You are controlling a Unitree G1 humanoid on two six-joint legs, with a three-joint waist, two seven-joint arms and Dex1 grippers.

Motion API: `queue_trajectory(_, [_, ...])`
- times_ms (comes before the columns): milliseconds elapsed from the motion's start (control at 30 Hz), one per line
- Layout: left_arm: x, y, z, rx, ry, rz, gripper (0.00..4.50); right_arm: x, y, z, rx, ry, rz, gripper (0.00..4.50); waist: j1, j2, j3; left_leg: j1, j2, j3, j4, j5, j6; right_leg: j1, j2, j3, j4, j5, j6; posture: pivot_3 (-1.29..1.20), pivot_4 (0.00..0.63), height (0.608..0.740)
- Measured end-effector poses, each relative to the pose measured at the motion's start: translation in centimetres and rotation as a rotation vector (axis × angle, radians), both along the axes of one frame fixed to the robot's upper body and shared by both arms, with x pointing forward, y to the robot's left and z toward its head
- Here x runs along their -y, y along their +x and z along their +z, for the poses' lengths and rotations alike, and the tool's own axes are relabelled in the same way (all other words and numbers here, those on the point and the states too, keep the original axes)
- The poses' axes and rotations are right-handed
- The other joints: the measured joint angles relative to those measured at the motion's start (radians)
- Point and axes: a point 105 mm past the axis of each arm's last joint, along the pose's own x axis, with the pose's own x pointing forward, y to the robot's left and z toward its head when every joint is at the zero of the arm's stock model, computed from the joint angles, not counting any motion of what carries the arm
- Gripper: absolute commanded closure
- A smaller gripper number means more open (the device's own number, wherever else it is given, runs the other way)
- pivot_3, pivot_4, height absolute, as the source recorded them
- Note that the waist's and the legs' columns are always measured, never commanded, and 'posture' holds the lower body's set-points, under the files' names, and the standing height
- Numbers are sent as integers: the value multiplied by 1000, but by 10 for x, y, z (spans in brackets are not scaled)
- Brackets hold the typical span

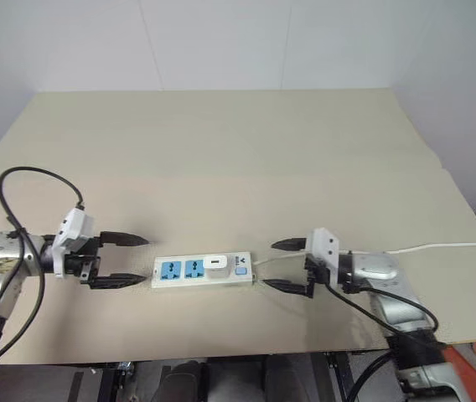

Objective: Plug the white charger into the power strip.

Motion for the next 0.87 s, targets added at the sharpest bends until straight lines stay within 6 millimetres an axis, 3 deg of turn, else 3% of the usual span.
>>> queue_trajectory(167, [-23,-9,12,27,23,96,0,25,-9,10,-4,2,-62,46,1,0,0,3,-1,0,1,0,0,2,-1,0,0,-1,1,0,150,740])
queue_trajectory(300, [-26,-21,10,14,18,121,0,36,-14,14,-5,-4,-95,46,-1,0,1,3,-1,1,2,0,0,2,-1,1,0,-1,1,0,150,740])
queue_trajectory(633, [-20,-31,12,12,17,120,0,47,-17,22,0,6,-141,46,1,0,1,4,-1,1,6,0,0,3,-1,1,4,-1,1,0,150,740])
queue_trajectory(867, [-1,-32,2,-10,14,58,0,45,-19,23,9,4,-136,46,0,0,1,4,-1,2,14,-1,1,3,0,2,13,-1,2,0,150,740])
